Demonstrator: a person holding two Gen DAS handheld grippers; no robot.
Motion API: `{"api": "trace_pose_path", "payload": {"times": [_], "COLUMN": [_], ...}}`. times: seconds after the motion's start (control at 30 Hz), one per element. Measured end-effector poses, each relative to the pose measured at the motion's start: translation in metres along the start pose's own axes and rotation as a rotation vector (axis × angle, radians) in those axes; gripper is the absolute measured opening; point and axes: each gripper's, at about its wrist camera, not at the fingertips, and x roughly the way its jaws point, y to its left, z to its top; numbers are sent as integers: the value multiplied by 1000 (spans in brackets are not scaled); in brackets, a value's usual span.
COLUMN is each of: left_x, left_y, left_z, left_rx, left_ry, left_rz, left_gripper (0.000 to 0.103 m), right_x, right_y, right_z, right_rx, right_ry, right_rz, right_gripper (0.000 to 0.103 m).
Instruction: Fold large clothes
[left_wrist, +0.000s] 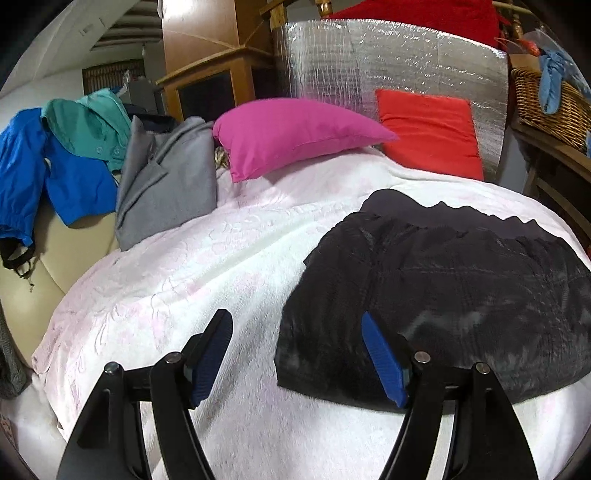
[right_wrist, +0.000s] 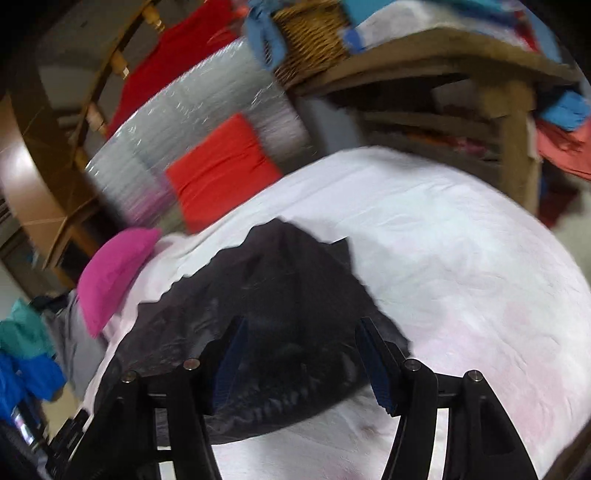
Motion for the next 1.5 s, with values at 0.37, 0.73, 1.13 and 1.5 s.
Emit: {"api": "trace_pose_path", "payload": {"times": [0.37, 0.73, 1.13, 1.5], "left_x": [86, 140, 174, 154], "left_y": [1, 15, -2, -1], "left_z": [20, 44, 44, 57], "left_rx": [109, -29, -164, -180], "left_ry": [240, 384, 536, 428], "left_rz": [-109, -360, -649, -565], "left_gripper": [84, 85, 85, 32], "right_x": [86, 126, 183, 154], "right_y": [-60, -85, -47, -9], "right_z": [19, 48, 35, 45], "right_rx": [157, 252, 217, 117], "right_ry": [284, 333, 435, 284], "right_rz": [70, 143, 266, 205], "right_gripper": [55, 74, 88, 41]}}
